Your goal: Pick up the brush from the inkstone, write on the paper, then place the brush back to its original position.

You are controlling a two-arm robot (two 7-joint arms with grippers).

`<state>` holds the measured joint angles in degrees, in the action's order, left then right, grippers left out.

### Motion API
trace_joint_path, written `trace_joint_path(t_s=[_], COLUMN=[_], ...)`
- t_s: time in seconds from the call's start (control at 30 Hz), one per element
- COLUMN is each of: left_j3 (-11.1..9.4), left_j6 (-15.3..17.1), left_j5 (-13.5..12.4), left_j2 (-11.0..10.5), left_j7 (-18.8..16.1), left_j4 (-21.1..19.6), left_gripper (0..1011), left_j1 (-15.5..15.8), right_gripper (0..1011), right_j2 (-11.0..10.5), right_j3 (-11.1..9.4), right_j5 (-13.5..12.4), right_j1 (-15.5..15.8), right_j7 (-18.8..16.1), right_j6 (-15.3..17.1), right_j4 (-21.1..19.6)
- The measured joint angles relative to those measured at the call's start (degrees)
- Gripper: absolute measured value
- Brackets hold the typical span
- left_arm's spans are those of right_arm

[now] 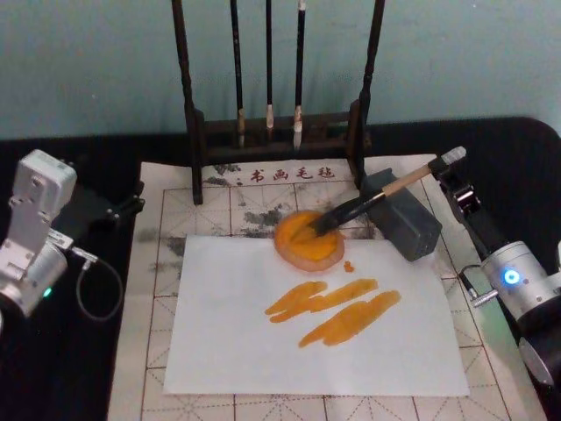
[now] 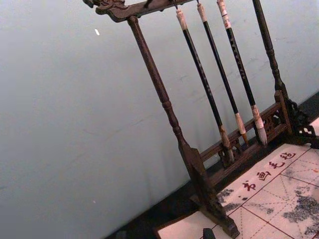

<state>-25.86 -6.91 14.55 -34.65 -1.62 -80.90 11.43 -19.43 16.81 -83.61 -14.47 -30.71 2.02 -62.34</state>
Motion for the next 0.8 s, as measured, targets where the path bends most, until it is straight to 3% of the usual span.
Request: trace_joint_path(t_s=[0.8], left_j3=[0.0], left_j6=[0.0], left_j5=[0.0], left_j2=[0.0], left_j7=[0.0], left_j4=[0.0], left_gripper=[1001], left_j1=[0.0], right_gripper=[177], right_j2=[-0.2], right_j3=[0.2], right_j5=[0.2], right_j1=[0.1], right_j7=[0.9], right_j6=[-0.1], right_j4=[0.0])
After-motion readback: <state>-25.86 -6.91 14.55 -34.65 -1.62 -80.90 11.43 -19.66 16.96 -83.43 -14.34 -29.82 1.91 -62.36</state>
